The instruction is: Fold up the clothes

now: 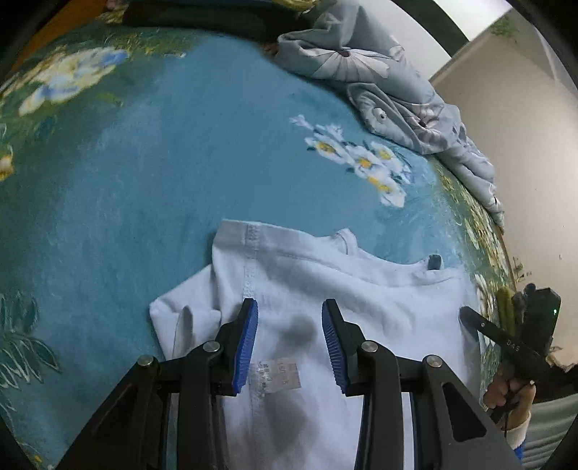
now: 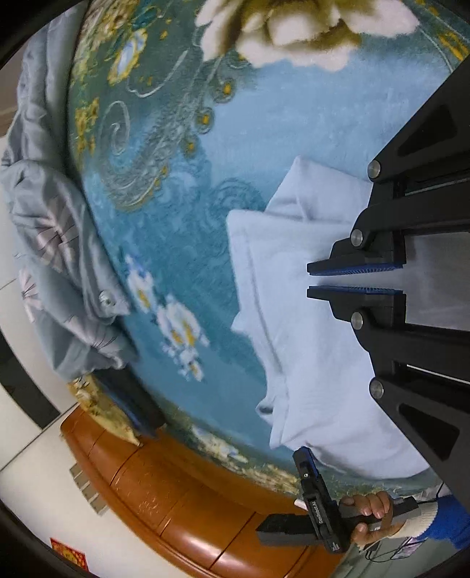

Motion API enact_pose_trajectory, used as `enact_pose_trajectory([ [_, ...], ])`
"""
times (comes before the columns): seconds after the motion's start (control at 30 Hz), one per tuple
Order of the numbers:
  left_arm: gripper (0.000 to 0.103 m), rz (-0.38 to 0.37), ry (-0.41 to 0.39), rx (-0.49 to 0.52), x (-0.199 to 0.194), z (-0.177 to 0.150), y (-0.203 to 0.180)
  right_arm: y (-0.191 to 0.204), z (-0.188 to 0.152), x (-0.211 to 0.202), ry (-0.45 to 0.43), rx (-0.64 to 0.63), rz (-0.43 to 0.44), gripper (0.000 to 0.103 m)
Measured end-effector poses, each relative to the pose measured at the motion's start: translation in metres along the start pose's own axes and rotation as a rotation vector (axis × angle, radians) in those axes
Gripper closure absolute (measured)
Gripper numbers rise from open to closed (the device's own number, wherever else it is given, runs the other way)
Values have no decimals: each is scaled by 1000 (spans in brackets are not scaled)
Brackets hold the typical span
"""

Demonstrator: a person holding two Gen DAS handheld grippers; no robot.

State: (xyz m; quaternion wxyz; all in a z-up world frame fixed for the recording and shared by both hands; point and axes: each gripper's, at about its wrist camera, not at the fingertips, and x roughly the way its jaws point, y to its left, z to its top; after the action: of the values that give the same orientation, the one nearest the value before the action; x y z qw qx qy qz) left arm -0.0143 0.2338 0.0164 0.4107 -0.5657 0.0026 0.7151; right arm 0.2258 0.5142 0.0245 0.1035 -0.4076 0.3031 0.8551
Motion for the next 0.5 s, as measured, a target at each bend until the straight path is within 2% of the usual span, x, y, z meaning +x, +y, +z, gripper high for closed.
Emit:
enact_pose_trajectory([
  [0.07,65,-11,-22,13,-10,-4,-6,3,0,-8,-11,-9,5,94],
  [0.17,64,-44,-65,23,-27,-20,-17,10,-3,-33,-77,-31,18,93],
  [0.23,53,-74,-93,-8,-31,-34,-22,9,-13,-52,-126,-14,43,70],
  [0.27,51,-85,-110,-26,-34,-44,-23,7,-21,-59,-143,6,57,45],
  [0.3,50,-80,-116,-34,-34,-51,-25,3,-30,-66,-156,27,68,33],
  [0.47,49,-39,-163,82,-37,-90,-36,-18,-84,-77,-99,82,53,33],
  [0.5,46,-48,-161,78,-37,-93,-35,-21,-91,-79,-97,87,59,32],
])
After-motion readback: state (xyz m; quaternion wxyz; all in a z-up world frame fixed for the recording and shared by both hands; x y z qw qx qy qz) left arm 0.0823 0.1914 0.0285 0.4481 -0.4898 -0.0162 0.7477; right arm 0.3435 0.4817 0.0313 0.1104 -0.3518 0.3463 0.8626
